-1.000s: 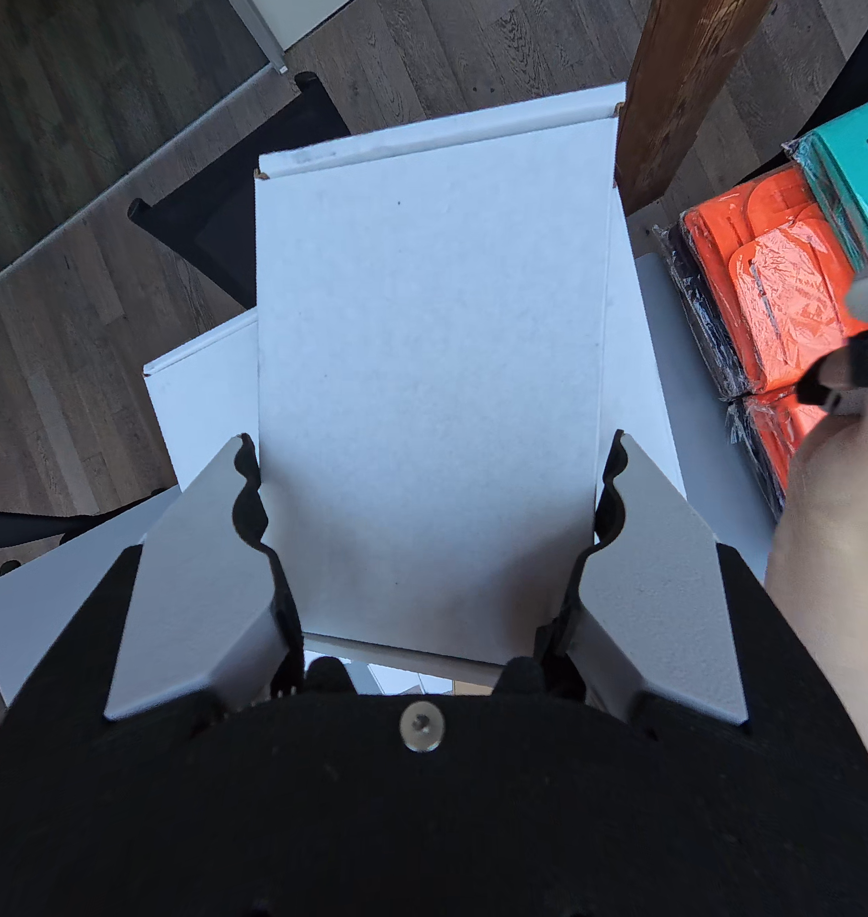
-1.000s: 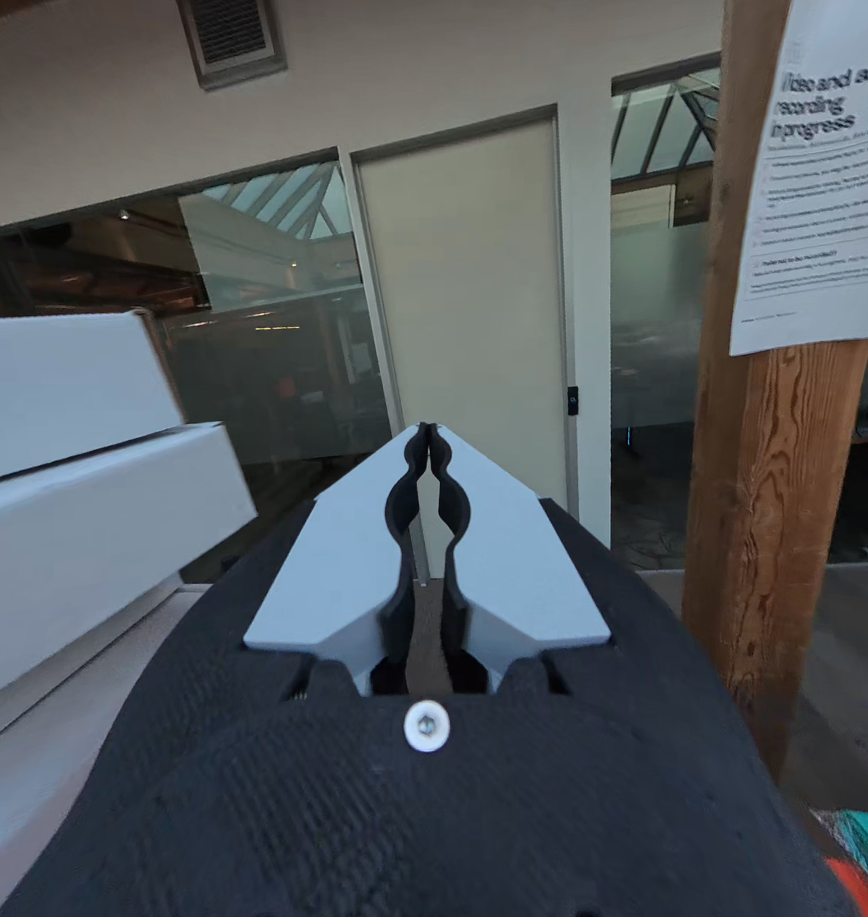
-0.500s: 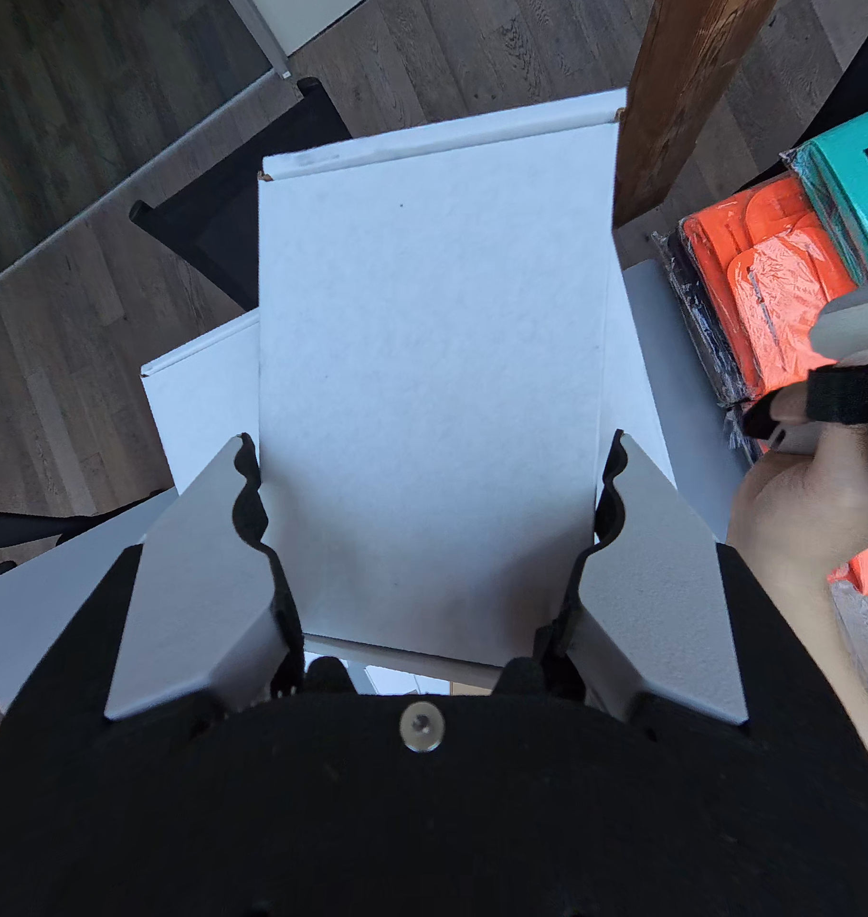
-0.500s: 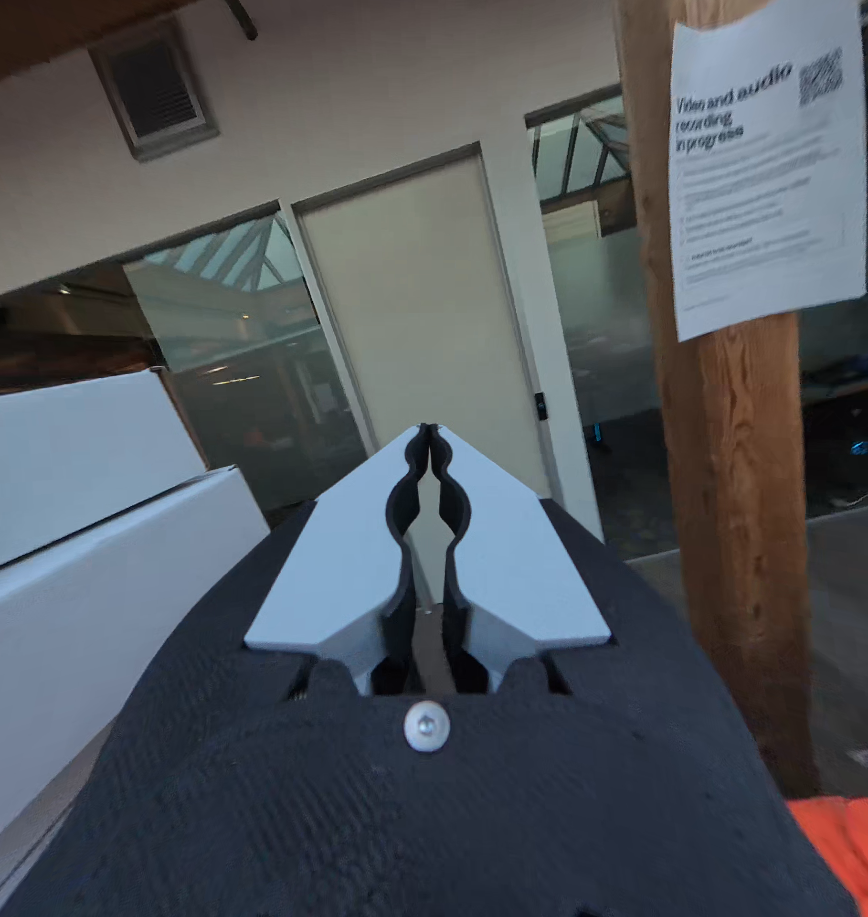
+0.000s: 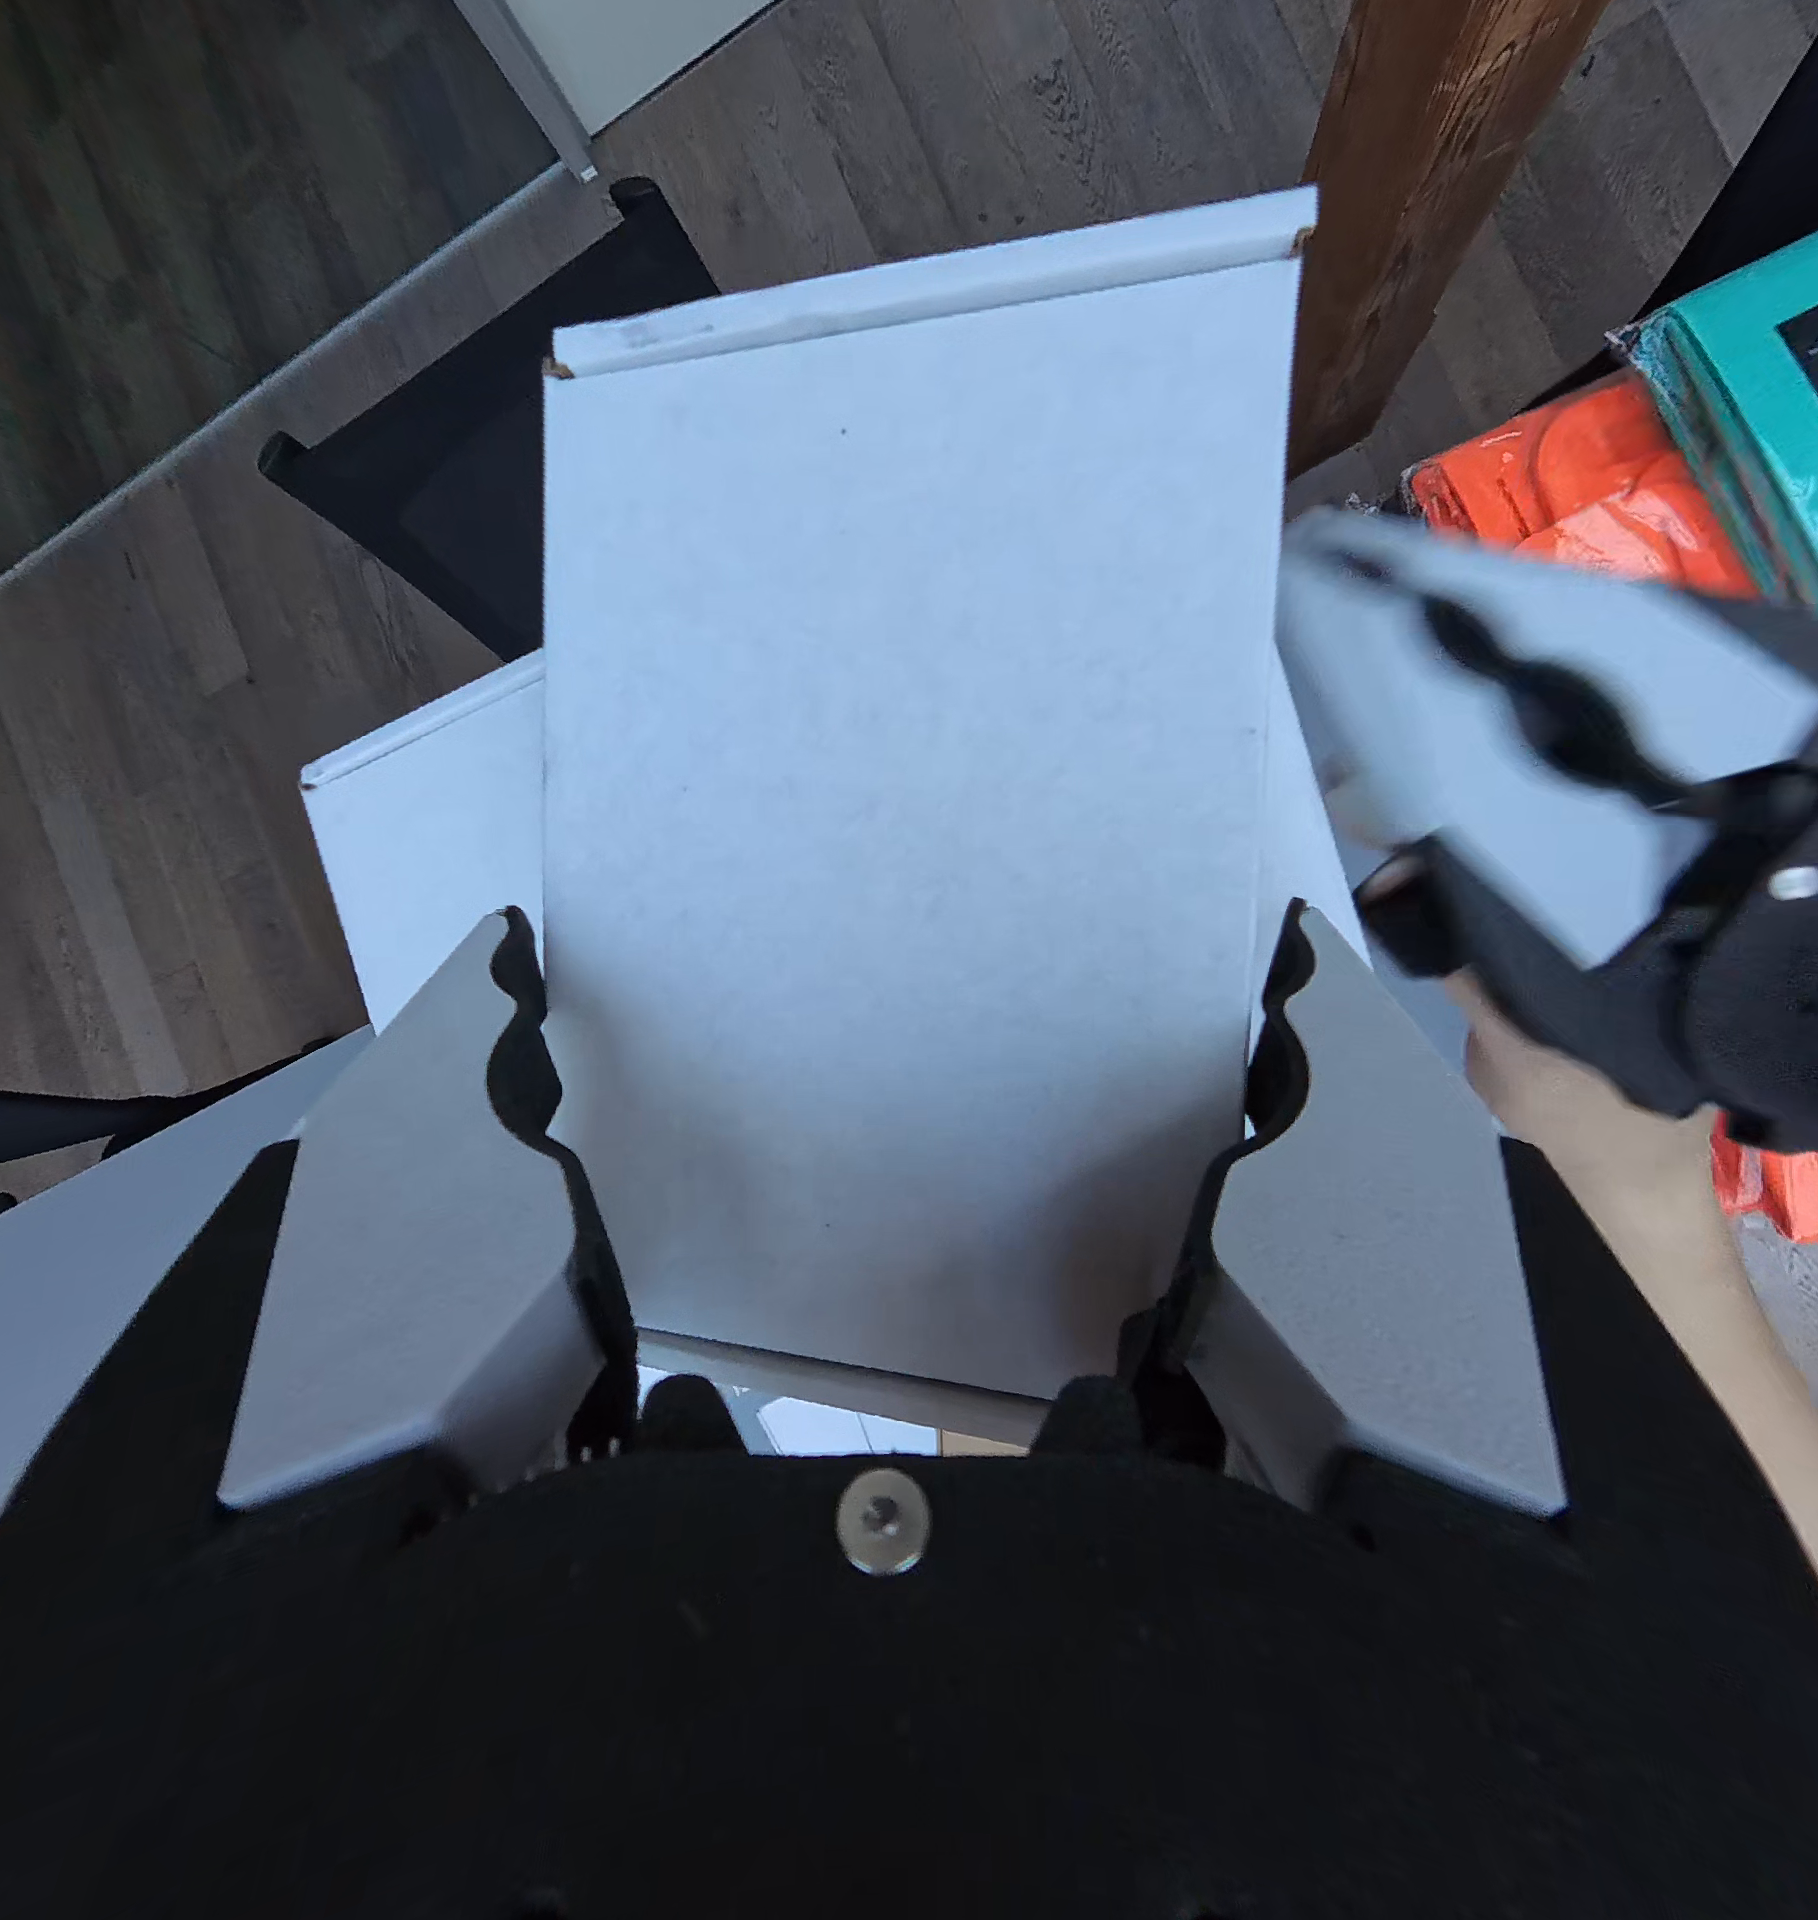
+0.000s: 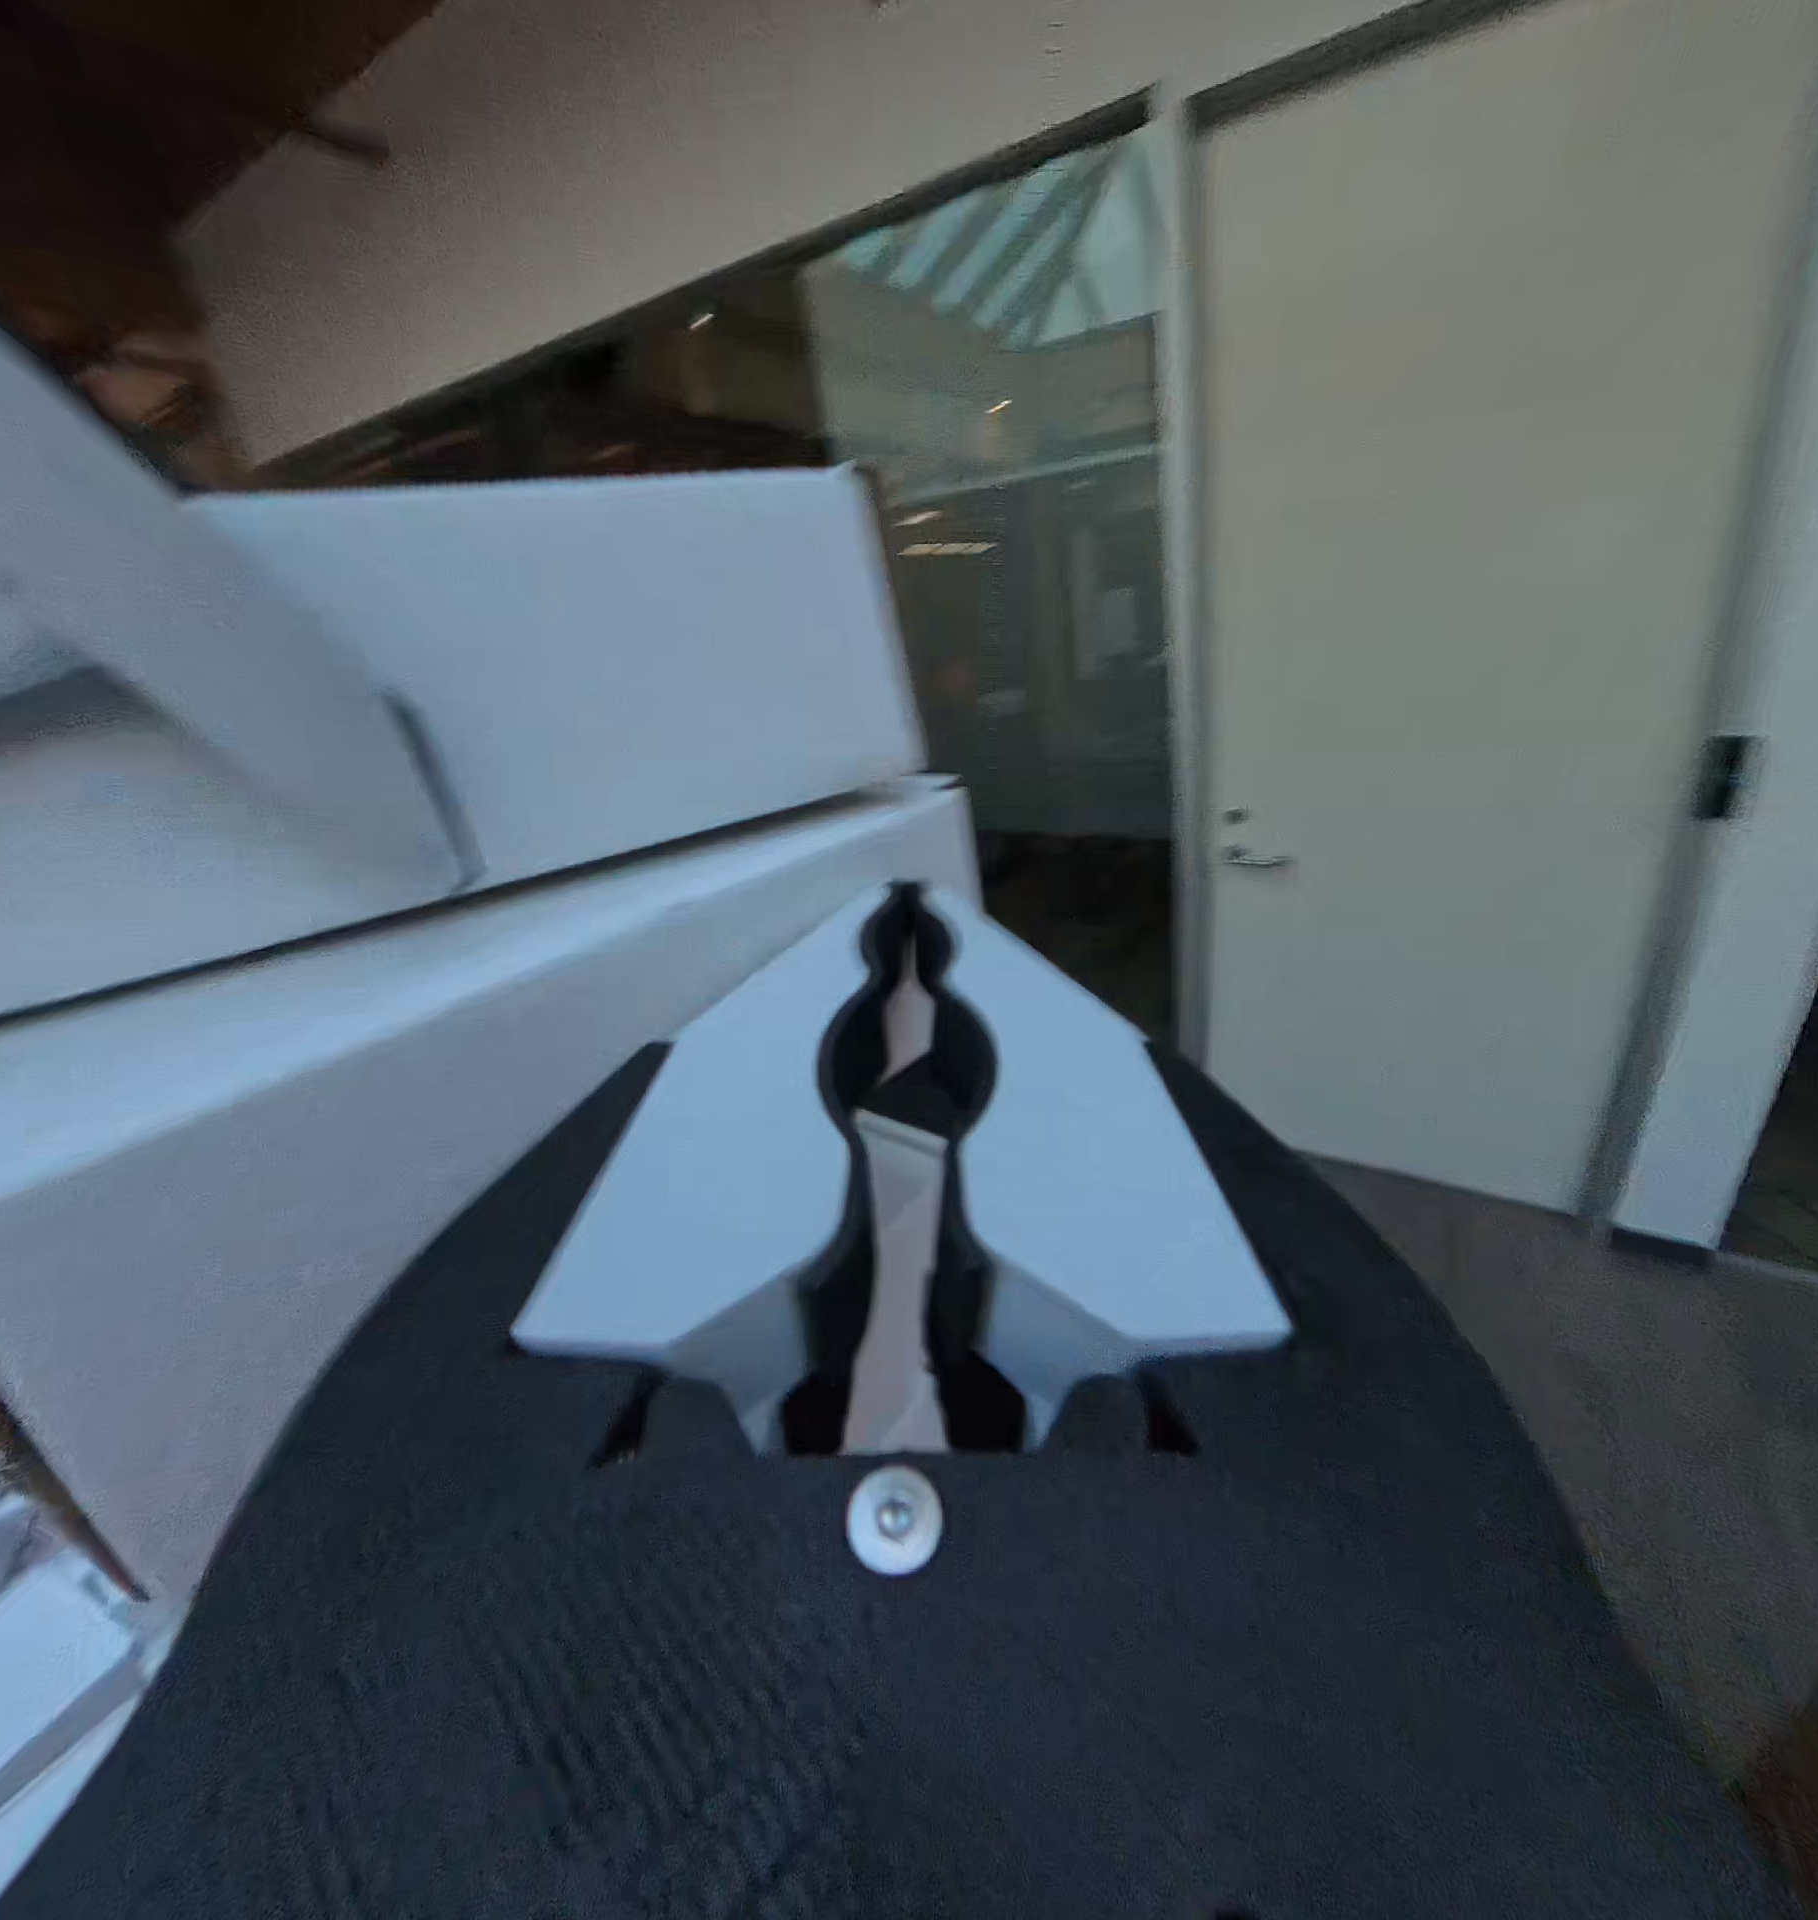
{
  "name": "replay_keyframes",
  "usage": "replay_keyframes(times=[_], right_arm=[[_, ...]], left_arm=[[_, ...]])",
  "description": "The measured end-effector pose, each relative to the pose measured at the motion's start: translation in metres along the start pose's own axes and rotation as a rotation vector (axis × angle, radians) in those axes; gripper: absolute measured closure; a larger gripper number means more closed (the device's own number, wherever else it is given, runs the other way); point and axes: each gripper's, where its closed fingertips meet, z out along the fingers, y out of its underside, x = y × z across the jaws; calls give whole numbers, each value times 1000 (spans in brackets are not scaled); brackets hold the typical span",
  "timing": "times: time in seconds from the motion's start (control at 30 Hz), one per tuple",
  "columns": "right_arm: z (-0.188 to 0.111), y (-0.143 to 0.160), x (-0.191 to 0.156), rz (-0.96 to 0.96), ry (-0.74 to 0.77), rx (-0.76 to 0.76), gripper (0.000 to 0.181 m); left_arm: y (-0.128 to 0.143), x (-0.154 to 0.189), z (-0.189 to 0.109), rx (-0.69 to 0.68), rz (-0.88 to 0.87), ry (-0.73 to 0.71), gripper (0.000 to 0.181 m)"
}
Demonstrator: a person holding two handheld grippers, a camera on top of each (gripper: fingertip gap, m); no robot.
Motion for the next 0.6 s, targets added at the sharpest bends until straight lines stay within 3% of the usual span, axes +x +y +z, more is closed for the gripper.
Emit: replay_keyframes(times=[0.07,0.13,0.17,0.2,0.27,0.33,0.4,0.43,0.53,0.6], right_arm=[[3,9,2,-171,76,-79,181],[-24,-18,48,-213,406,68,181],[-36,-25,60,-160,474,129,181],[-37,-25,56,-89,438,159,181],[-7,-7,-6,-67,42,77,181],[-4,16,5,-185,141,-82,181],[-24,-8,33,-228,338,74,181],[-34,-20,36,-194,346,153,181],[-54,-45,12,-130,184,261,181],[-77,-68,-16,-202,105,371,181]], left_arm=[[2,-3,1,-14,2,-23,46],[1,-3,0,-4,-1,-17,46],[0,0,0,6,-4,-1,46],[0,1,-1,8,0,3,46],[1,2,0,3,8,-11,46],[1,0,0,-2,10,-32,46],[0,2,0,2,6,-21,46],[0,4,-1,7,7,-12,46],[1,3,0,1,18,-27,46],[1,4,0,1,16,-22,46]])
